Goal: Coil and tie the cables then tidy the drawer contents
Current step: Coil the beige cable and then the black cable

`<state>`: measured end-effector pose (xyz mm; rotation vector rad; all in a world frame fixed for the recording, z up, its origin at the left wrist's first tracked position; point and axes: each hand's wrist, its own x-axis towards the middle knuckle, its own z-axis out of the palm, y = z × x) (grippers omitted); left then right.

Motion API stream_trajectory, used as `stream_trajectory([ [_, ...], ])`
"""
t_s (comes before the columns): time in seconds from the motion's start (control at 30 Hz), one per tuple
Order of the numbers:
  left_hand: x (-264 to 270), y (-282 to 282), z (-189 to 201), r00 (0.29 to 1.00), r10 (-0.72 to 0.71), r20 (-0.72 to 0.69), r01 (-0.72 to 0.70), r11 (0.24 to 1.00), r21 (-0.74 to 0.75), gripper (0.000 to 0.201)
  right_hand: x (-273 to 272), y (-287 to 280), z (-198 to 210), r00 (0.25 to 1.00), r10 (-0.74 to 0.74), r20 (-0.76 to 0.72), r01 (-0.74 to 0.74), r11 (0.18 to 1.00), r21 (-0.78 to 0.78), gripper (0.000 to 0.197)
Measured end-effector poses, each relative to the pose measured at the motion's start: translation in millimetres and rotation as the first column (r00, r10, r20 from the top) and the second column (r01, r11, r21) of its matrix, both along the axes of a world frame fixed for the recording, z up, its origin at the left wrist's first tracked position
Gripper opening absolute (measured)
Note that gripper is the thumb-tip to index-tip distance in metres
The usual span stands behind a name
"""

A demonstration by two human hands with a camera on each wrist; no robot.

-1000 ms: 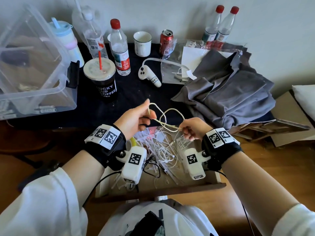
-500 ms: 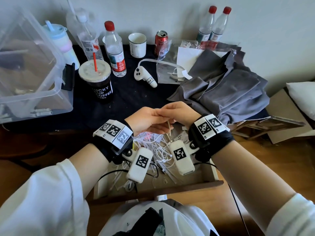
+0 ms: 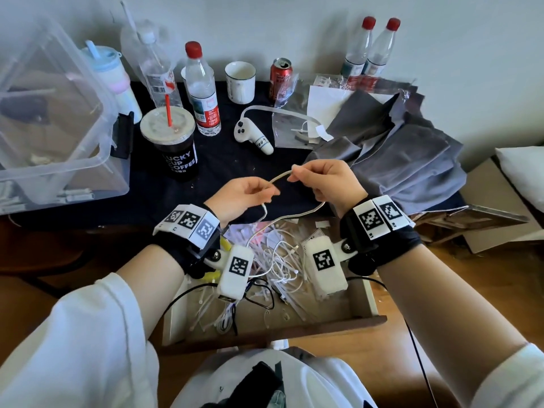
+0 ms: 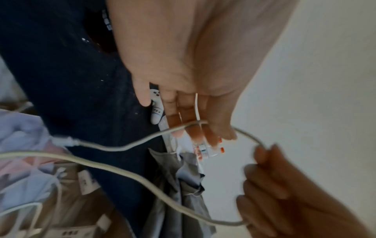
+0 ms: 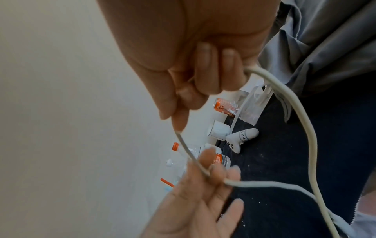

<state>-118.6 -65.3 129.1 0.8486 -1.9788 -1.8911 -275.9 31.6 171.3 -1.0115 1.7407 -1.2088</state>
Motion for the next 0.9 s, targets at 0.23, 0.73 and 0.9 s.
stream_trajectory([
  [0.23,19,-8,-34,0.992,-0.007,0.128,-0.015,0.986,0.165,0.026,-11,10,18,0.935,-0.256,0.245,0.286,0.954,-0.092,0.023],
  [0.73,-10,16,-6,0.999,-0.03,0.026,0.024,0.977,0.21,0.033,5,1,-19,0.893,0.218,-0.393,-0.131,0.963,0.237,0.01],
  [0.9,-4,16,-6,0.999,0.004,0.038,-0.015,0.952,0.307,0.039,-8,2,-15,0.905,-0.04,-0.424,0.065,0.997,0.046,0.011],
])
